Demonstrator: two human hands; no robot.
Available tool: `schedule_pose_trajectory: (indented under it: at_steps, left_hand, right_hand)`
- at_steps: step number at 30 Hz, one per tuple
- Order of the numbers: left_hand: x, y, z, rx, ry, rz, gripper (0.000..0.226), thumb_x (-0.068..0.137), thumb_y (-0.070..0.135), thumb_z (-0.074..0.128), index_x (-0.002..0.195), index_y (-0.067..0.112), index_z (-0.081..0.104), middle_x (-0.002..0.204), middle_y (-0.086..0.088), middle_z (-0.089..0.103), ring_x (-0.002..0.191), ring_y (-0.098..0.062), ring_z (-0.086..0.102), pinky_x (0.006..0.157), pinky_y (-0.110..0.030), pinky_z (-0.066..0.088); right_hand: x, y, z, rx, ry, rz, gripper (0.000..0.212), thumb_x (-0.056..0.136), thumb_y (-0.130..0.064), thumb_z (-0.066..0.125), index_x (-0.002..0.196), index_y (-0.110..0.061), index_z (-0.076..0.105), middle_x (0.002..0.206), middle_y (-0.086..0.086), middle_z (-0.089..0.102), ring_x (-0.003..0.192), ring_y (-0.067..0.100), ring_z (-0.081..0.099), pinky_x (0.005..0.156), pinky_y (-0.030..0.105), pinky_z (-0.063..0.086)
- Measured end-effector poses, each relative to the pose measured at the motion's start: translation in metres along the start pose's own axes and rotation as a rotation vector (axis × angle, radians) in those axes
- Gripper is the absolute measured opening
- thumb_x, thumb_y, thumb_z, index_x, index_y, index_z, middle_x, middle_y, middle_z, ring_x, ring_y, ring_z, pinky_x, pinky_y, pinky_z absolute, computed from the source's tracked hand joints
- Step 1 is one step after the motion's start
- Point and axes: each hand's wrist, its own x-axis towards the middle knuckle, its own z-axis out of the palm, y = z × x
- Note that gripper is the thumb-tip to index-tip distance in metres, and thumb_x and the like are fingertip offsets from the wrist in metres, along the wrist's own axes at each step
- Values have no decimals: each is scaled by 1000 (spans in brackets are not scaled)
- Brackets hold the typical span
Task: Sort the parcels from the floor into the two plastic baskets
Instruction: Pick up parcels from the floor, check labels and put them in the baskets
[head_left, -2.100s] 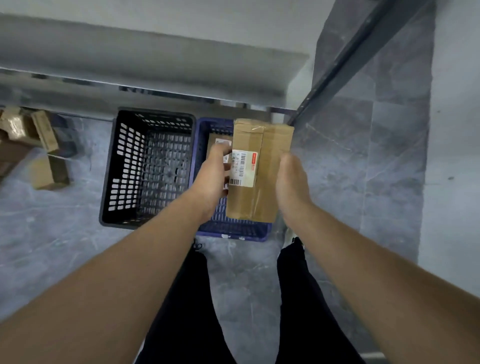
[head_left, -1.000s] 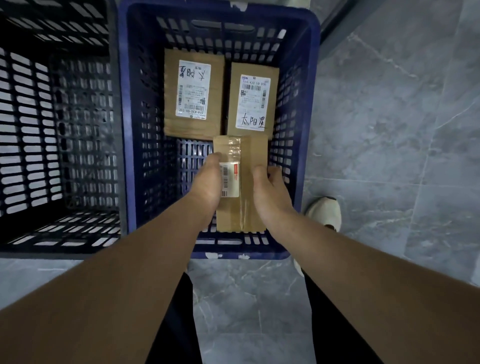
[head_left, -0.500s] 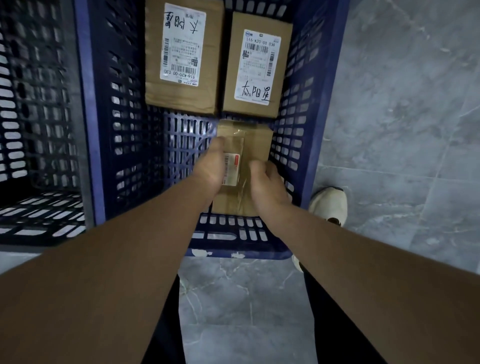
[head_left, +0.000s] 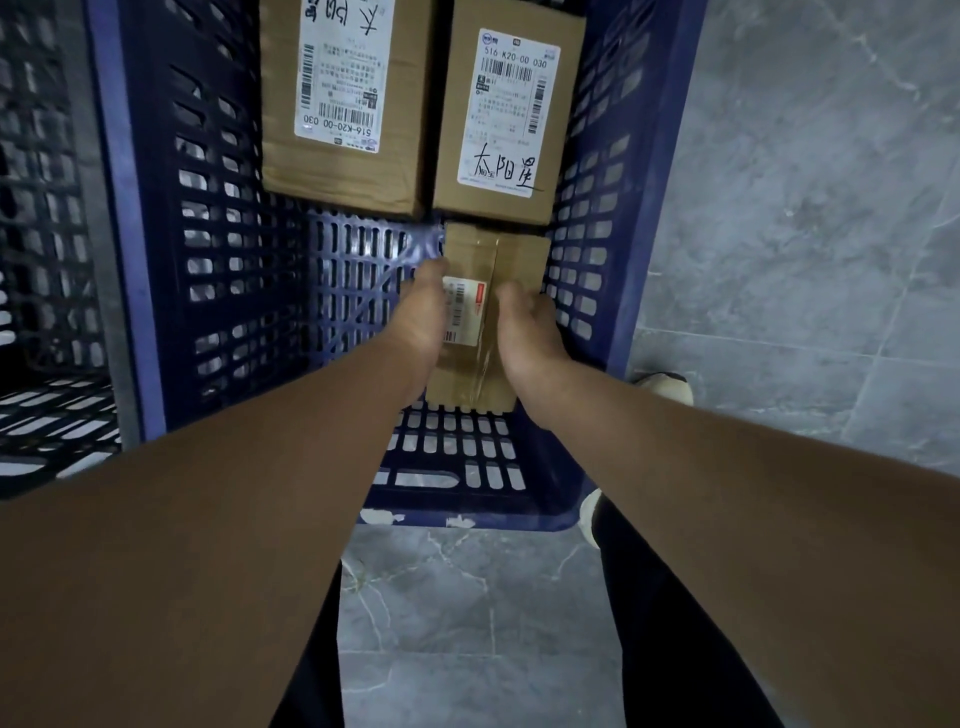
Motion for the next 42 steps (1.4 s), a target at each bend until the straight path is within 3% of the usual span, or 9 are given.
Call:
schedule_pose_trajectory:
  at_steps: [7,10,14,19,21,24,29,34,42]
  left_hand:
    - [6,-1,-3,16,-42,-17,50,102,57,31,93,22,66,99,-5,74,95,-21,69,80,-34,49]
    - [-5,-1,-6,51,-42,-1,53,101,60,32,96,23,70,98,-4,77,96,-21,71,88,-35,52]
    - [-34,9,-13,94,-61,30,44,107,50,26,83,30,57,63,13,66,63,-2,57,61,-25,37]
    - [-85,28,-34,145,-92,96,44,108,47,26,79,30,55,36,20,53,35,5,54,31,-11,38]
    - [-100,31,-45,146,-118,124,41,108,47,27,90,29,58,50,20,64,40,7,57,37,-7,39]
    - [-124,39,-67,105,-167,167,41,106,53,28,123,32,59,117,4,63,98,-7,52,87,-21,36]
    - [-207,67,-95,181,-143,235,37,107,45,30,102,27,62,67,17,68,50,6,58,43,-11,41]
    - [-285,84,-119,119,-162,323,53,103,58,27,148,38,49,151,7,49,124,-11,48,100,-31,32]
    - [-439,107,-160,62,-175,451,54,101,63,27,147,44,46,160,10,38,149,-18,29,122,-53,18]
  right_hand:
    - [6,3,13,50,33,-9,69,108,-56,40,169,-25,30,159,9,51,147,34,47,125,55,35]
    - [-3,3,14,104,57,-3,66,107,-55,39,166,-25,36,152,10,58,140,34,54,121,56,41]
    - [-24,-2,5,138,48,-30,47,111,-49,32,142,-23,57,124,7,72,103,22,68,81,37,55]
    - [-64,-9,11,186,74,-70,43,101,-58,32,105,-32,65,106,5,76,105,29,71,103,50,57]
    - [-79,-15,18,251,75,-90,63,82,-65,32,117,-27,69,113,8,76,109,32,70,107,54,55]
    - [-110,-29,24,301,41,-124,68,79,-62,34,118,-21,71,118,11,75,115,34,70,107,53,55]
    - [-182,-64,21,366,-5,-206,39,84,-59,39,89,-28,62,96,-1,64,104,24,65,109,60,54]
    - [-271,-90,7,368,-1,-249,28,99,-55,40,91,-36,60,100,-4,62,113,30,66,109,60,54]
    - [-440,-110,-27,418,-70,-366,29,106,-47,46,117,-33,70,124,-10,66,119,15,59,120,53,43]
